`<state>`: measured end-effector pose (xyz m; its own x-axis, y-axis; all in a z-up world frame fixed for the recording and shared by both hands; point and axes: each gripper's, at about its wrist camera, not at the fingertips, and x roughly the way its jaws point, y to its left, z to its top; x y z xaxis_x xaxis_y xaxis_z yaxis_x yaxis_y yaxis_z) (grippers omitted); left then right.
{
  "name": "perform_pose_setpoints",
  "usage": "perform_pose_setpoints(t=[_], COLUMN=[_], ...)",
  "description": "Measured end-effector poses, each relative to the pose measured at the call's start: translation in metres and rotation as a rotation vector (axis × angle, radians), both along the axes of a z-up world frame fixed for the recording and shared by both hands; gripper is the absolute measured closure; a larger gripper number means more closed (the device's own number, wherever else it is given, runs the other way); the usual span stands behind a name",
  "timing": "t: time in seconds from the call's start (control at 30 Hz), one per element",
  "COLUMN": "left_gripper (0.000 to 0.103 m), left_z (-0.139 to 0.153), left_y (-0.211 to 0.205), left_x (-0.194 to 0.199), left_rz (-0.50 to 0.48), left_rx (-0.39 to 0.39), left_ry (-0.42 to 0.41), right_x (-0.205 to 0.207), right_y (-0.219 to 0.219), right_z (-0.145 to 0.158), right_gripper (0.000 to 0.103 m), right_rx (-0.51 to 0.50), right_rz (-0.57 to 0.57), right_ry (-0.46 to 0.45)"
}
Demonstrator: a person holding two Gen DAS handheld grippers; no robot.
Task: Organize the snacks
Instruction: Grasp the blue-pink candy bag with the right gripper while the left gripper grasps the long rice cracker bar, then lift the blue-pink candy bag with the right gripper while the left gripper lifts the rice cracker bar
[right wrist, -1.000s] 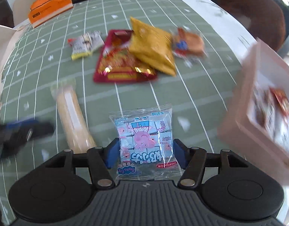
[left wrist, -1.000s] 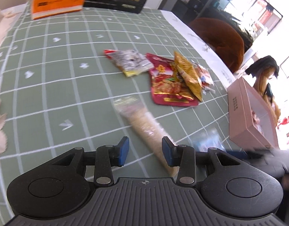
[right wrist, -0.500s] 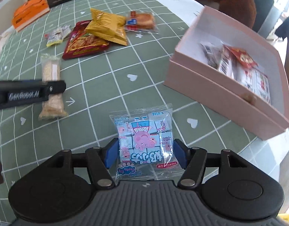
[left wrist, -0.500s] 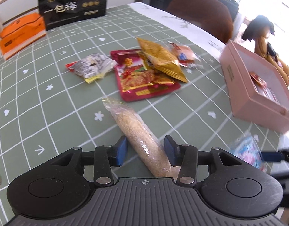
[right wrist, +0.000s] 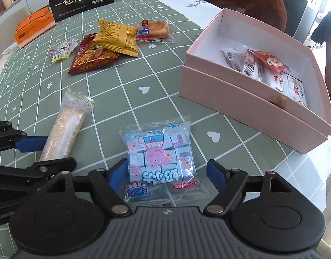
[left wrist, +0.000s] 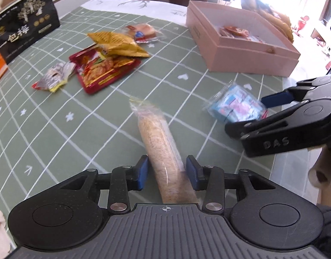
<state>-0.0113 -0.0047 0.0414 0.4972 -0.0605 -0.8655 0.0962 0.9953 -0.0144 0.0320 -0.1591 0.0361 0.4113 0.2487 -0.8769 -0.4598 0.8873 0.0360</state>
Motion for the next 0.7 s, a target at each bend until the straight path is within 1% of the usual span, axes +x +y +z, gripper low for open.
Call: perform_pose_setpoints(t=[0.07,0.13,0.27,0.37,0.47,0.57,0.63,0.67,0.7], left_gripper=[0.058,0.059,0.063,0.063,0.064,0.067,0.069,0.069,0.069], left_z=[0.000,0.001,0.001,0.001,0.001,0.000,0.001,0.001,0.001], left_y=[0.003,0.009,0.017,0.014,0.006,0.004,0.006,0.007,0.008], left_x=[-0.004,-0.003,0.003,0.009,0.011,0.010,0.008,0.007,0.006], left_rz=[0.016,0.045,0.098,0.089,0.077,0.089,0.094,0.093,0.091], left_rx=[0.013,-0.002,-0.032,-0.035,-0.018,-0.040,-0.068,-0.085,-0.101], left_ry=[0.006,0.006,0.000,-0.010,-0.017,-0.024,-0.018,-0.015,-0.013], right_x=[-0.002,-0.005,-0.007,-0.008,-0.008,-0.008,-0.004,-0.004,-0.006], right_y=[-0.003,-0.005,-0.008,-0.010,-0.013,-0.012,-0.010,-0.009,-0.007], right_z=[-0.001,-0.002,-0.004,-0.007,-0.011,-0.011,-0.009,-0.007,-0.004], right_gripper=[0.019,0.017,0.013,0.008,0.000,0.000,0.002,0.010,0.022], right_rx=[0.008,0.014,0.022,0.030,0.033,0.033,0.027,0.026,0.032], right_rz=[0.003,-0.002,-0.012,-0.018,-0.048,-0.057,-0.029,-0.001,0.030], right_ry=[-0.010,-0.021,-0.036,-0.050,-0.062,-0.066,-0.041,-0.040,-0.055])
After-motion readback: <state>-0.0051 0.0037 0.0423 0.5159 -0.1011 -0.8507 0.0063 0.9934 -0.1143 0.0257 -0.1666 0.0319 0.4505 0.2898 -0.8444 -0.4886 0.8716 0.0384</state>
